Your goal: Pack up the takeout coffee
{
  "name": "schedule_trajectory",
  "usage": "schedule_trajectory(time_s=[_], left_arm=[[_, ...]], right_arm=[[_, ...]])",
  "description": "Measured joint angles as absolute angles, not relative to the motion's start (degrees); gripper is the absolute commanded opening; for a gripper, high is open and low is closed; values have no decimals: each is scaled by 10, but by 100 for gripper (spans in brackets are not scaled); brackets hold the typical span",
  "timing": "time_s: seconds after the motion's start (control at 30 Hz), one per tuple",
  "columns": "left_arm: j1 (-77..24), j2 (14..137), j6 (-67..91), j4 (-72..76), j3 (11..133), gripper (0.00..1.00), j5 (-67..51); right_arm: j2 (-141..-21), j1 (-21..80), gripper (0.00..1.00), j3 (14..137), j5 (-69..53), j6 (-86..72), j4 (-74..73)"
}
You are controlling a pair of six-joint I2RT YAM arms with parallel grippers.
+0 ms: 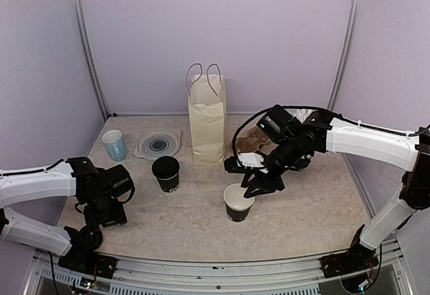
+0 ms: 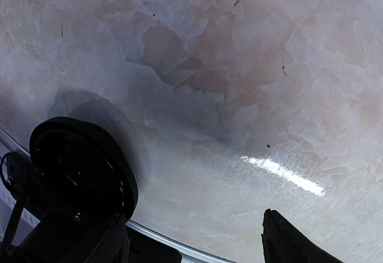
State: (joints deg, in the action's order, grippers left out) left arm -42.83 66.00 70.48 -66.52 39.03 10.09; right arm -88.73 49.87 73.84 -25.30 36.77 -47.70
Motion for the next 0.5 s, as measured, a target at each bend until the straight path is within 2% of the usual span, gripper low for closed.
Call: schedule_trajectory(time_s=[0.1,0.3,0.5], left_arm=[[-446,665,722,-667,378,75,97],[-473,711,773,-679,378,84,112],[-482,722,835,-696,378,84,138]], right_arm=[[-885,499,33,760,-263,365,-483],[-884,498,33,771,-275,362,-492],[-884,495,33,771,-287,352,-498]])
